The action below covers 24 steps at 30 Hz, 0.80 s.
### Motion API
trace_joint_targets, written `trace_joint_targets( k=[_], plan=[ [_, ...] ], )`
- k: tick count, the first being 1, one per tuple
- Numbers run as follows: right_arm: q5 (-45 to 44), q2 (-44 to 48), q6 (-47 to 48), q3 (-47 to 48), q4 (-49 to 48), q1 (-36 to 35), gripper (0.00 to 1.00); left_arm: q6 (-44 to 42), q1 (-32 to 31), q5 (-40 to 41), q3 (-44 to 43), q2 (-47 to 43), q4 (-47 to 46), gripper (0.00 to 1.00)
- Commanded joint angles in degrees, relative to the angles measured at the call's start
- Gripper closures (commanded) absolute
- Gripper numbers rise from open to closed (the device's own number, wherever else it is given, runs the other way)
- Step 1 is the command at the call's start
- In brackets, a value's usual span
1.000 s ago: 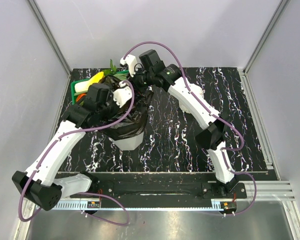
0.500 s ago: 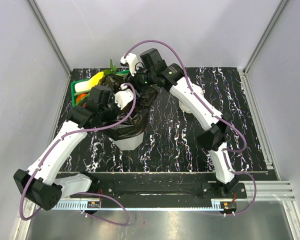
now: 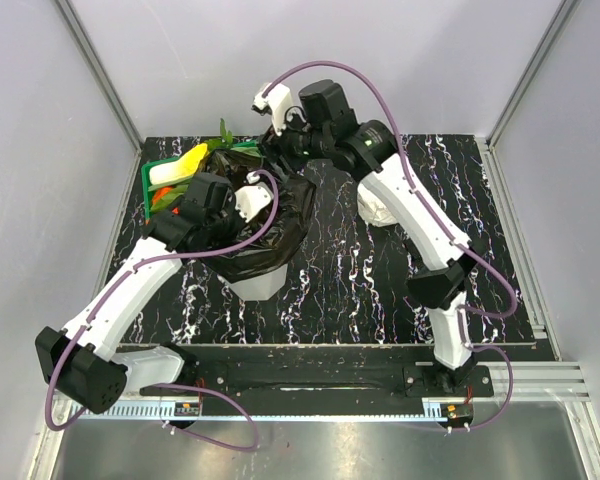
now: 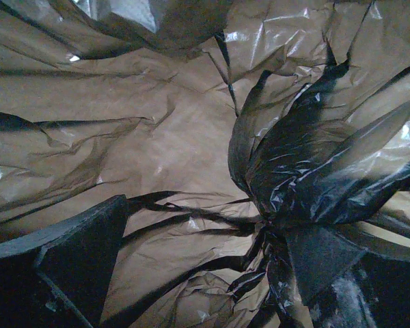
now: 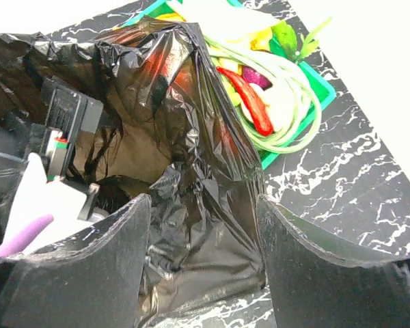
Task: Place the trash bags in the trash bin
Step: Place the trash bag in the trash bin.
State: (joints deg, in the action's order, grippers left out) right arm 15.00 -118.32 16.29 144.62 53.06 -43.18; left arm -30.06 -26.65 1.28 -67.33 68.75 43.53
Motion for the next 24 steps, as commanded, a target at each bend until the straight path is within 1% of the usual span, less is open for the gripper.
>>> trace_joint_targets(
  k=[1,5,9,16,21,24],
  plan=[
    [-4.19,7.31,1.11,-2.14,-0.94,-0.59,0.32,0.62,-0.15,-0.93,-0.43,-0.02,-3.01,0.01],
    [-6.65,12.31,2.25,-7.76,-1.64,-0.59,0.32,0.8,-0.15,-0.84,-0.61,-0.2,-3.1,0.01],
    [-5.7,17.5,2.69,-14.96,-2.34,-0.59,0.32,1.15,-0.15,-0.58,-0.35,-0.2,-3.45,0.01],
    [4.76,24.98,1.64,-26.39,-3.13,-0.59,0.32,1.76,-0.15,0.13,-0.43,0.07,-4.41,0.01],
    [16.79,26.04,0.41,-29.56,-3.05,-0.59,0.33,1.76,-0.15,-0.31,-0.7,0.77,-4.86,0.01],
    [20.59,25.69,0.23,-30.53,-3.22,-0.77,0.33,1.59,-0.15,-0.05,-0.78,1.3,-4.86,0.01]
  ],
)
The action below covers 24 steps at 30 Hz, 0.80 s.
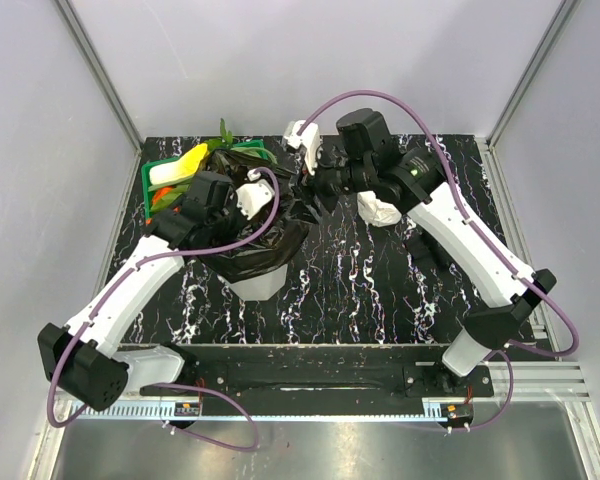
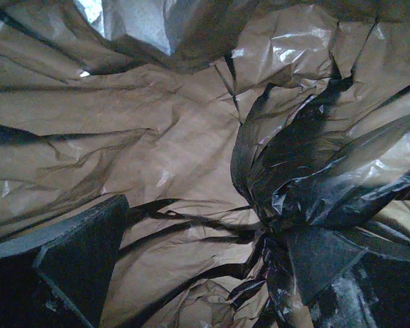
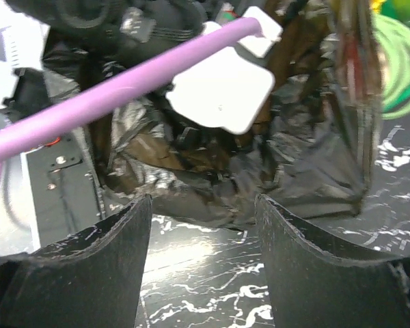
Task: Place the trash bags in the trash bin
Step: Place the trash bag in the trash bin.
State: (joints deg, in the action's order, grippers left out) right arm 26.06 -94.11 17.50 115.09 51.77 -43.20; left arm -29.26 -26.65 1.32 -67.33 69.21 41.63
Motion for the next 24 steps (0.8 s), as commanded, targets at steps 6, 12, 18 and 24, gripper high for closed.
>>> trace_joint_targets(
  k=[6,12,18,24],
  plan=[
    [12.43,-0.2,-0.8,-0.31,-1.94,-1.36,0.32,0.78,-0.15,-0.18,-0.7,1.1,-2.95,0.01],
    [10.15,-1.6,0.52,-0.3,-1.67,-3.99,0.32,0.78,-0.15,-0.27,-0.52,1.02,-2.95,0.01],
    [7.07,-3.54,1.31,0.75,-2.11,-5.14,0.34,0.69,-0.07,-0.71,-0.17,1.1,-2.95,0.01],
    [5.14,-4.77,2.37,0.93,-2.02,-5.84,0.41,0.6,-0.15,-0.88,-0.08,0.66,-2.95,0.01]
  ],
)
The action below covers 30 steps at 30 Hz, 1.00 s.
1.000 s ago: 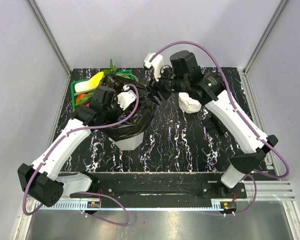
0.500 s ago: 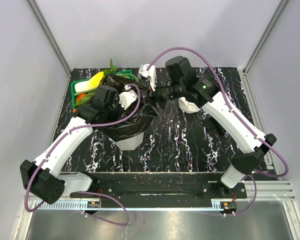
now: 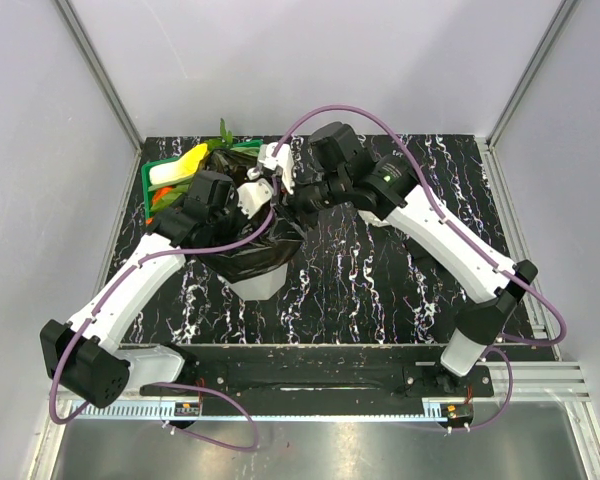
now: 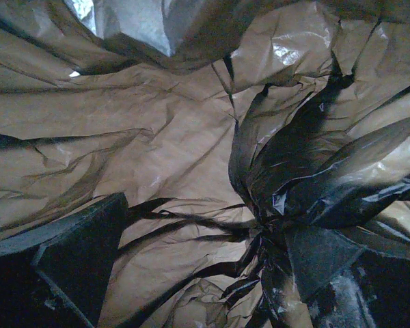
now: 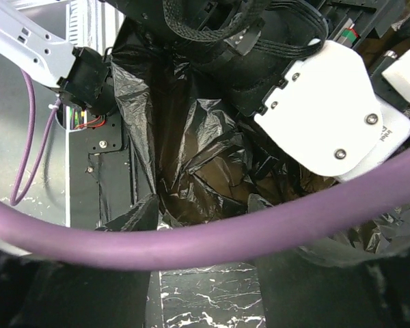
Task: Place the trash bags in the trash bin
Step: Place the trash bag in the trash bin.
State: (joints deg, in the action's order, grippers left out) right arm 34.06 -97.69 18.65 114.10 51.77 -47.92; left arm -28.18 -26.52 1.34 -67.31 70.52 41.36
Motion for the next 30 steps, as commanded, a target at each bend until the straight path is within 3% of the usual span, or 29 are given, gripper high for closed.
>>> trace_joint_targets(
  k=[1,5,11,19,30],
  plan=[
    [-3.12,-1.19,1.47,1.74,-1.94,-1.38,0.44,-0.55,-0.28,-0.9,-0.02,-0.65,-2.69,0.01],
    [-4.7,-0.49,2.79,-0.19,-1.85,-2.09,0.58,-0.64,-0.28,-1.08,-0.19,-0.65,-2.69,0.01],
    [-8.04,1.36,4.72,-3.62,-2.46,-2.18,0.69,-0.38,-0.28,-2.84,-0.46,-0.82,-2.43,0.01],
    [-11.12,4.17,6.31,-6.79,-3.52,-2.09,0.99,-0.29,-0.28,-3.37,-0.54,-0.91,-1.9,0.01],
    [-9.72,5.58,4.81,-5.91,-3.34,-2.18,1.0,0.67,-0.11,-1.52,-0.81,-0.91,-3.04,0.01]
  ],
)
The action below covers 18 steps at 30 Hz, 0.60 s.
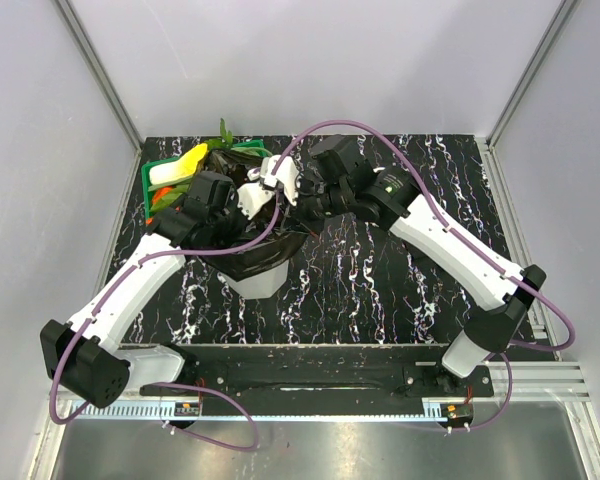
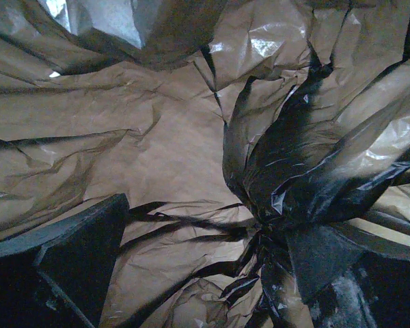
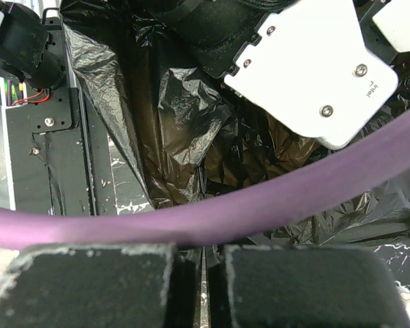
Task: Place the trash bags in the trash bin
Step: Place the trash bag in the trash bin.
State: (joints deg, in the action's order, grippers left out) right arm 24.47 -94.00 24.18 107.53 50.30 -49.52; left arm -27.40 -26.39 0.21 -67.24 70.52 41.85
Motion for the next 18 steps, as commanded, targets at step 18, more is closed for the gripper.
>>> trace_joint_targets(
  k=[18],
  plan=[
    [4.53,6.01,-1.16,-0.46,0.06,-0.49,1.0,1.29,0.29,2.08,-0.78,0.5,-4.58,0.01]
  ],
)
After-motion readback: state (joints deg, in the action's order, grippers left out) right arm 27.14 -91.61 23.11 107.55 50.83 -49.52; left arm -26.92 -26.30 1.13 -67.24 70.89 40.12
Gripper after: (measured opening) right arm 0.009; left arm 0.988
